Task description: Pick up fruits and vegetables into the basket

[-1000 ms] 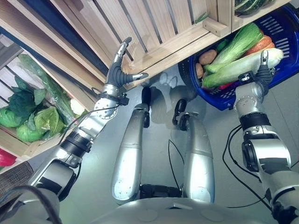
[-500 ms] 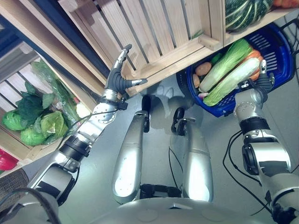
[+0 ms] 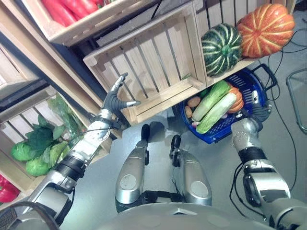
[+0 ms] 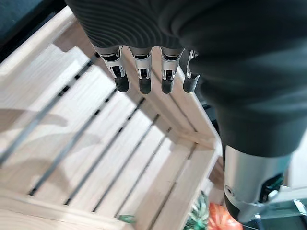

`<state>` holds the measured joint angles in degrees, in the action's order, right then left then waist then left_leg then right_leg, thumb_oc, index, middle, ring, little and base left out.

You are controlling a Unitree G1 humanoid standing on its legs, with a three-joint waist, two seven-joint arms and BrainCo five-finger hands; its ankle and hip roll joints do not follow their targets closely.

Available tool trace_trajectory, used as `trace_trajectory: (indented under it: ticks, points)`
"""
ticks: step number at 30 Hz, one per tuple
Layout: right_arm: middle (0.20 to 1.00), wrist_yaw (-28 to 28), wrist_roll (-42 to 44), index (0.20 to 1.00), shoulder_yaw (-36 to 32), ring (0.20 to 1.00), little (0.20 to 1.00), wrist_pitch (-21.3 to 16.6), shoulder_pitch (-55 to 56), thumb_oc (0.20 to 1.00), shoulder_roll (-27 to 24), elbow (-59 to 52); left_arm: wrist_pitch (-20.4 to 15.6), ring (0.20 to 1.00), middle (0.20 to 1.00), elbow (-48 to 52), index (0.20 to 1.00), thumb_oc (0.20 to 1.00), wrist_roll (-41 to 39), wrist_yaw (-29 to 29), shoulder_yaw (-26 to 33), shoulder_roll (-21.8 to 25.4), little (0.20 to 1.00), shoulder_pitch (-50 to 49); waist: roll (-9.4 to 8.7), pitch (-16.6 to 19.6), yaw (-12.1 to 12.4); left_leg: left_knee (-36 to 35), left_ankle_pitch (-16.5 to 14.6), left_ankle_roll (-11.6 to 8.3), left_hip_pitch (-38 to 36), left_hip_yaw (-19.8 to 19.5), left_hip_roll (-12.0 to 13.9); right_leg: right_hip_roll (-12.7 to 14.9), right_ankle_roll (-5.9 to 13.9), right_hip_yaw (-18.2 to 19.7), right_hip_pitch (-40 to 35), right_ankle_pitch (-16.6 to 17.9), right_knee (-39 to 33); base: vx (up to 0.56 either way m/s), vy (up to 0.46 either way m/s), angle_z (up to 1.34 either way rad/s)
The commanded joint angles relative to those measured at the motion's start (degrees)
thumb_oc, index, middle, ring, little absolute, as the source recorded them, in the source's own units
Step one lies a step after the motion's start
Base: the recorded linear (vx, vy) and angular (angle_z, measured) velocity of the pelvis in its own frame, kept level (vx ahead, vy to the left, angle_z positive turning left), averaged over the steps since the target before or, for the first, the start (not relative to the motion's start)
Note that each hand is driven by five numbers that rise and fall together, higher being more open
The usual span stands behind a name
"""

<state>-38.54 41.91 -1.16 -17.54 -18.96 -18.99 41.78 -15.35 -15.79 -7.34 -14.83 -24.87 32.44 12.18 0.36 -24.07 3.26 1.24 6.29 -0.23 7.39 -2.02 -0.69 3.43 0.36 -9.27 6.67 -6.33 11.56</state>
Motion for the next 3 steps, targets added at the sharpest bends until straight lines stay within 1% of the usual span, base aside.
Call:
trace_trajectory:
  ticks: [1, 3]
  points:
    - [1.000, -1.20, -9.98, 1.000, 2.43, 1.000, 1.000, -1.60, 6.01, 1.000, -0.70, -1.81, -3.77, 1.000, 1.000, -3.31, 1.000, 1.000, -0.83, 2.76, 1.07, -3.26, 1.000, -3.94, -0.78, 9.29, -0.53, -0.20, -6.26, -1.76, -2.24, 0.52, -0.81, -1.32, 2.16, 0.54, -4.70, 5.12, -9.80, 0.11, 0.065, -0.02]
    - [1.000, -1.40, -13.75, 1.000, 3.76, 1.000, 1.000, -0.34, 8.08, 1.000, 0.32, -2.28, -3.45, 1.000, 1.000, -4.75, 1.000, 1.000, -0.43, 3.28, 1.25, -3.93, 1.000, -5.20, -0.72, 10.64, -0.88, -1.60, -5.92, -1.69, -3.51, 0.74, -0.51, -1.35, 2.31, 0.85, -5.54, 5.46, -10.69, 0.07, 0.057, -0.03]
